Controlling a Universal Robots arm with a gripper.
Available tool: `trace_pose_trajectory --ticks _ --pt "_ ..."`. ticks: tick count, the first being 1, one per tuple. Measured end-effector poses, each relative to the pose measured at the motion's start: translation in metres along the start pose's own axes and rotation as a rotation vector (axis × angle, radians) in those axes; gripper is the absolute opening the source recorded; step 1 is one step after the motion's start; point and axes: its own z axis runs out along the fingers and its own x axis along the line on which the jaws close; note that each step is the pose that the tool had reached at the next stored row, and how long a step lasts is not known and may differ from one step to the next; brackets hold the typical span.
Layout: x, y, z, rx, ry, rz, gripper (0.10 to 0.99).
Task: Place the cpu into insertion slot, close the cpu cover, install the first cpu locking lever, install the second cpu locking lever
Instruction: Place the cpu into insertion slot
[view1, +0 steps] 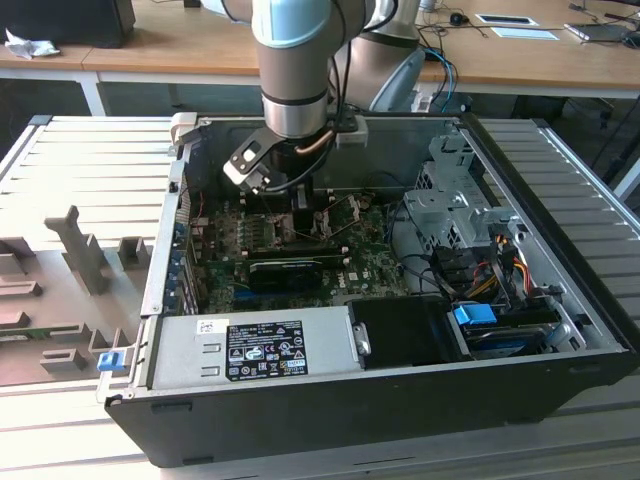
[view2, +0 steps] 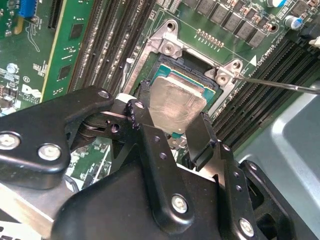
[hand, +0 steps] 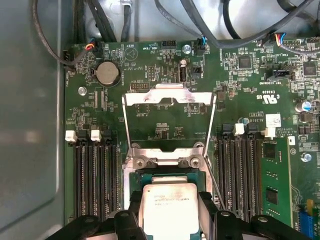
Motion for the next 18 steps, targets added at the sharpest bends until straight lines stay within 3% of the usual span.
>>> trace_pose_trajectory --ticks 7,12,14,18 --pt "-0.0001 -0.0009 0.0056 0.000 -0.0010 0.005 0.529" --pt "-0.0001 -0.0009 0.0058 0.000 -0.0009 0.005 0.529" --pt "0.0001 -0.0009 0.0060 0.000 -0.0006 0.005 0.604" --pt "0.0005 -0.0007 0.0032 0.000 0.0018 0.005 0.604"
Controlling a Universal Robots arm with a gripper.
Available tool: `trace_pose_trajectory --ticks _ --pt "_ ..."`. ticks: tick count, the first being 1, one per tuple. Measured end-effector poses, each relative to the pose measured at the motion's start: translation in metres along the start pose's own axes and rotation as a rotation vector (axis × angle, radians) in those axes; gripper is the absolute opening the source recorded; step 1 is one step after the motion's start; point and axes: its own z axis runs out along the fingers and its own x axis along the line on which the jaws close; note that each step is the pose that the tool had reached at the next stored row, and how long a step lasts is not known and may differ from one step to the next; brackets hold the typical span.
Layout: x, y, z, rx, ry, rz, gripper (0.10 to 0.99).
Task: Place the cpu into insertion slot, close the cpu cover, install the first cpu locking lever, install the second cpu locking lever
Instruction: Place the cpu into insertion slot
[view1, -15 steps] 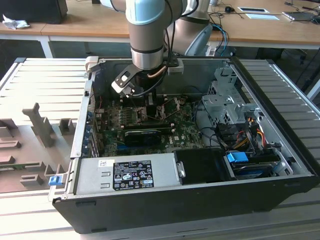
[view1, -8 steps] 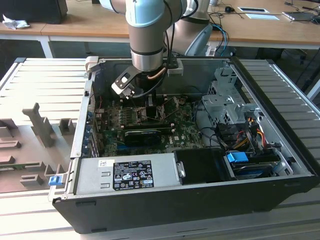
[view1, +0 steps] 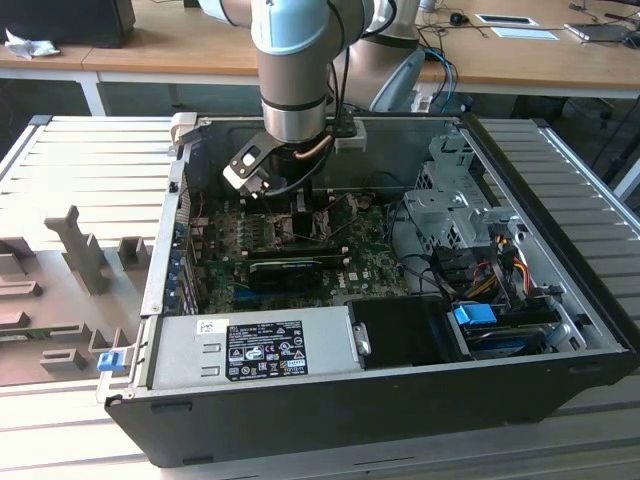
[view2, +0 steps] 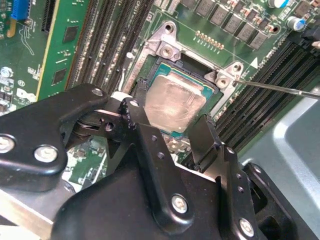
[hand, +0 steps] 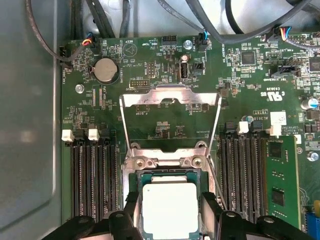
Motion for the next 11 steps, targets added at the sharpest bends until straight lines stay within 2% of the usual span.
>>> trace_pose_trajectory --ticks 1,3,4,6,7,9,11 --pt "0.0001 0.0005 -0.0046 0.002 -0.0027 0.000 0.604" --pt "0.0002 0.0009 -0.0089 0.002 -0.0028 0.000 0.592" --pt "0.0002 0.0009 -0.0094 0.002 -0.0028 0.000 0.459" --pt "0.0002 0.0010 -0.0098 0.002 -0.0029 0.001 0.341" --pt "0.0002 0.0010 -0.0101 0.002 -0.0033 0.001 0.341" --pt "0.0002 0.0011 -0.0122 0.002 -0.0057 0.001 0.106" --pt "0.0002 0.0013 -0.0137 0.002 -0.0069 0.002 0.106"
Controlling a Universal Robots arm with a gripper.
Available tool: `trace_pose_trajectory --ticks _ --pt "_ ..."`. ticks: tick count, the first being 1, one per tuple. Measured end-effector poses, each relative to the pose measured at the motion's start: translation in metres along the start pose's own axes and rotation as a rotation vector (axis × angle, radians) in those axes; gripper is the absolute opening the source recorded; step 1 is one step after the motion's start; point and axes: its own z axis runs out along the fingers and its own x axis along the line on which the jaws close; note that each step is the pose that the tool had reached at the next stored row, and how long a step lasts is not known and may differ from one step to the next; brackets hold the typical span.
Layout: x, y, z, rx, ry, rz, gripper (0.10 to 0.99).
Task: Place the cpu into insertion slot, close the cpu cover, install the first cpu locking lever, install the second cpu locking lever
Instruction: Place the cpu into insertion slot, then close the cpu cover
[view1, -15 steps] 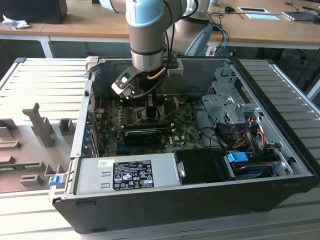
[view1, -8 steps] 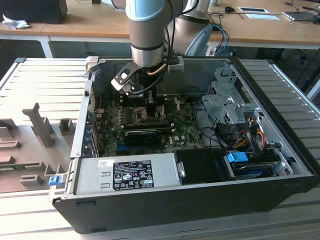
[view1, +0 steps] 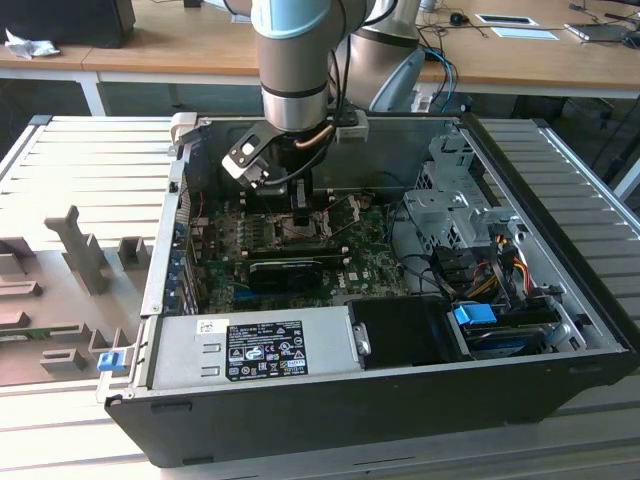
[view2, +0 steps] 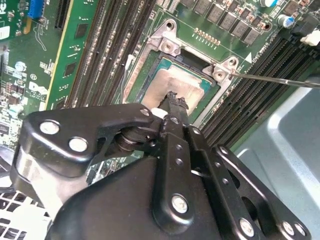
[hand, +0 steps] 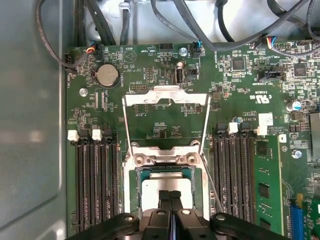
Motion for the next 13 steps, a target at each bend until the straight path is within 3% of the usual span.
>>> trace_pose_trajectory --ticks 13 --pt "0.0001 0.0007 -0.0083 0.000 -0.0040 0.003 0.106"
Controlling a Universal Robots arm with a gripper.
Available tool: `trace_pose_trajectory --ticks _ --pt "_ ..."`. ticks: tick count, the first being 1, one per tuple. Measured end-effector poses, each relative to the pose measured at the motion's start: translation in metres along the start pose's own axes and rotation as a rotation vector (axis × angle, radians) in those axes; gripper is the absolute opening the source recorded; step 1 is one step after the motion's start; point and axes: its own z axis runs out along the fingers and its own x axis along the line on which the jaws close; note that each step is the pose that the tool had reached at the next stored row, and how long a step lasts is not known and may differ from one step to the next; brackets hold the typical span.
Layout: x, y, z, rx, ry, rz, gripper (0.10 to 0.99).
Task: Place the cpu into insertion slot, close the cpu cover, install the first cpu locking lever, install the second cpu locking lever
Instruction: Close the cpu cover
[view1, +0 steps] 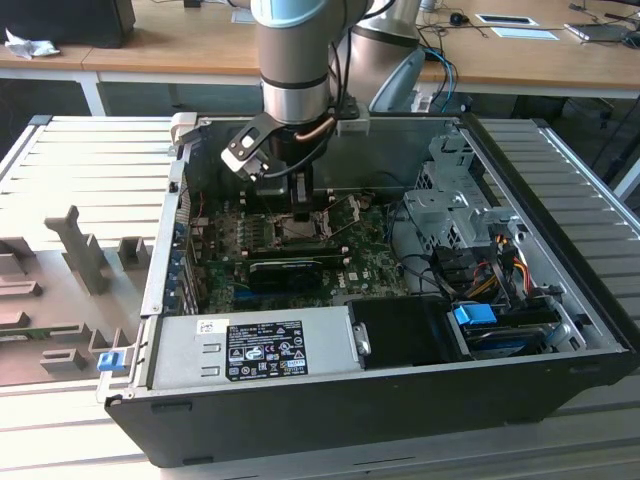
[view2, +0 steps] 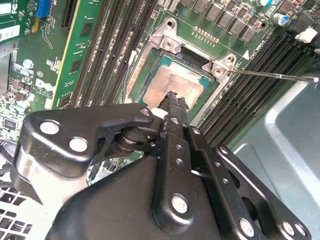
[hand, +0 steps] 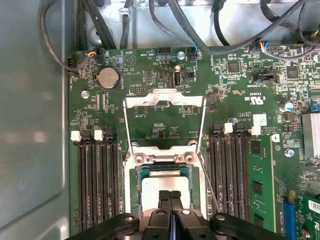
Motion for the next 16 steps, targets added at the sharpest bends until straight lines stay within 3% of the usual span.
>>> trace_pose_trajectory --ticks 2,5,11,16 --pt "0.0001 0.0002 -0.0009 0.000 0.0002 0.001 0.106" --pt "-0.0003 0.0085 -0.0004 0.006 -0.0003 0.001 0.106" --pt "-0.0003 0.0089 -0.0007 0.006 -0.0004 0.001 0.106" --pt "-0.0001 0.0096 -0.0079 0.006 -0.0004 0.001 0.106"
